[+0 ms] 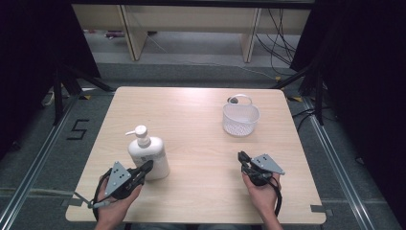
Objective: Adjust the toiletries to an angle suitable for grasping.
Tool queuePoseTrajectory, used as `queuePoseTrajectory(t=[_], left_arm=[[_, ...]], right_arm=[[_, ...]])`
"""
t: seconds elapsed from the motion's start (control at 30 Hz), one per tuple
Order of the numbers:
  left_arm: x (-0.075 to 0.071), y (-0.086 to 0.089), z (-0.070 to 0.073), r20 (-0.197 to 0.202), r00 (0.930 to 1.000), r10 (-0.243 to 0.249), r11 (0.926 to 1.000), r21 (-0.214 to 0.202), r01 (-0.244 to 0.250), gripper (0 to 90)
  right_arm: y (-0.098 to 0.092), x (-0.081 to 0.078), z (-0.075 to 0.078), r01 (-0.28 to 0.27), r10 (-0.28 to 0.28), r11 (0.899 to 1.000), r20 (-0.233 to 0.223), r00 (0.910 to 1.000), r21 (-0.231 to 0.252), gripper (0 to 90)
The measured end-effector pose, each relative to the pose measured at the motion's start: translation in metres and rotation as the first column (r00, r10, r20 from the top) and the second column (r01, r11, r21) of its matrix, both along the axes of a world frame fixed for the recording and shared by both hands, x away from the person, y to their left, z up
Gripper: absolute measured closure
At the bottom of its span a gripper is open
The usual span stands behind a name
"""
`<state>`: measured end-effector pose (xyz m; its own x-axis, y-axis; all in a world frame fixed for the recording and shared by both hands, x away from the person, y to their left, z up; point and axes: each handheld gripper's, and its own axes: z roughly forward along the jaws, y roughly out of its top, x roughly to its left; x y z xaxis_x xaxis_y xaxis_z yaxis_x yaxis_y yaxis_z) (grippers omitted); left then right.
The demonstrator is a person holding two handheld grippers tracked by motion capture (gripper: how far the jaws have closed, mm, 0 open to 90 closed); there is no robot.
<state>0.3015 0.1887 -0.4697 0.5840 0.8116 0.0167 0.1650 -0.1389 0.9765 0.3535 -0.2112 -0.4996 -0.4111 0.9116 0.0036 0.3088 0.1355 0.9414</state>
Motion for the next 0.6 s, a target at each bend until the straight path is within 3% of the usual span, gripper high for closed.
queuePoseTrajectory(t=[0.1,0.17,0.23,0.27,0.33,0.37,0.4,0.47,0.53,0.57,0.6], left_arm=[[0.005,-0.007,-0.001,-0.002,1.0000,0.004,1.0000,0.002,-0.004,89.4],[0.007,-0.010,-0.002,-0.004,0.9998,0.020,0.9998,-0.001,-0.020,89.5],[0.010,-0.012,-0.002,-0.004,0.9996,0.029,0.9996,0.000,-0.029,89.6],[0.011,-0.012,-0.002,-0.005,0.9995,0.031,0.9995,-0.002,-0.031,89.6],[0.012,-0.013,-0.001,0.000,0.9995,0.033,0.9995,-0.002,-0.033,89.5],[0.011,-0.014,0.000,0.001,0.9996,0.029,0.9996,-0.003,-0.029,89.5],[0.011,-0.014,0.000,0.013,0.9999,0.009,0.9999,-0.014,-0.009,89.4],[0.006,-0.013,0.001,0.022,0.9997,-0.012,0.9999,-0.007,0.013,85.8],[-0.002,-0.009,0.000,0.047,0.9981,-0.039,0.9992,-0.007,0.039,79.3],[-0.005,-0.005,-0.002,0.081,0.9949,-0.059,0.9982,-0.006,0.060,76.5],[-0.011,0.002,-0.004,0.080,0.9955,-0.051,0.9987,-0.005,0.051,72.8]], right_arm=[[0.001,0.000,0.000,-0.008,0.008,1.000,0.000,1.0000,0.011,83.0],[-0.001,0.000,0.001,-0.012,0.012,1.000,-0.002,0.9999,-0.011,83.0],[-0.001,0.000,0.001,-0.005,0.005,1.000,-0.004,1.0000,-0.002,82.8],[0.001,-0.001,0.001,0.002,-0.001,0.999,-0.018,0.9998,0.034,82.9],[0.001,-0.002,0.002,-0.012,0.013,0.999,-0.027,0.9996,0.029,82.7],[0.001,-0.001,0.002,-0.008,0.008,1.000,-0.008,0.9999,0.003,82.5],[0.002,-0.002,0.002,-0.011,0.011,1.000,-0.013,0.9999,0.019,82.2],[0.002,-0.003,0.004,-0.020,0.020,1.000,0.002,0.9998,-0.001,80.5],[0.008,-0.005,0.007,-0.022,0.022,0.999,0.002,0.9998,0.037,77.7],[0.009,-0.007,0.009,-0.046,0.046,0.998,-0.001,0.9990,0.044,76.1],[0.014,-0.008,0.011,-0.062,0.062,0.996,0.004,0.9981,0.068,73.9]])
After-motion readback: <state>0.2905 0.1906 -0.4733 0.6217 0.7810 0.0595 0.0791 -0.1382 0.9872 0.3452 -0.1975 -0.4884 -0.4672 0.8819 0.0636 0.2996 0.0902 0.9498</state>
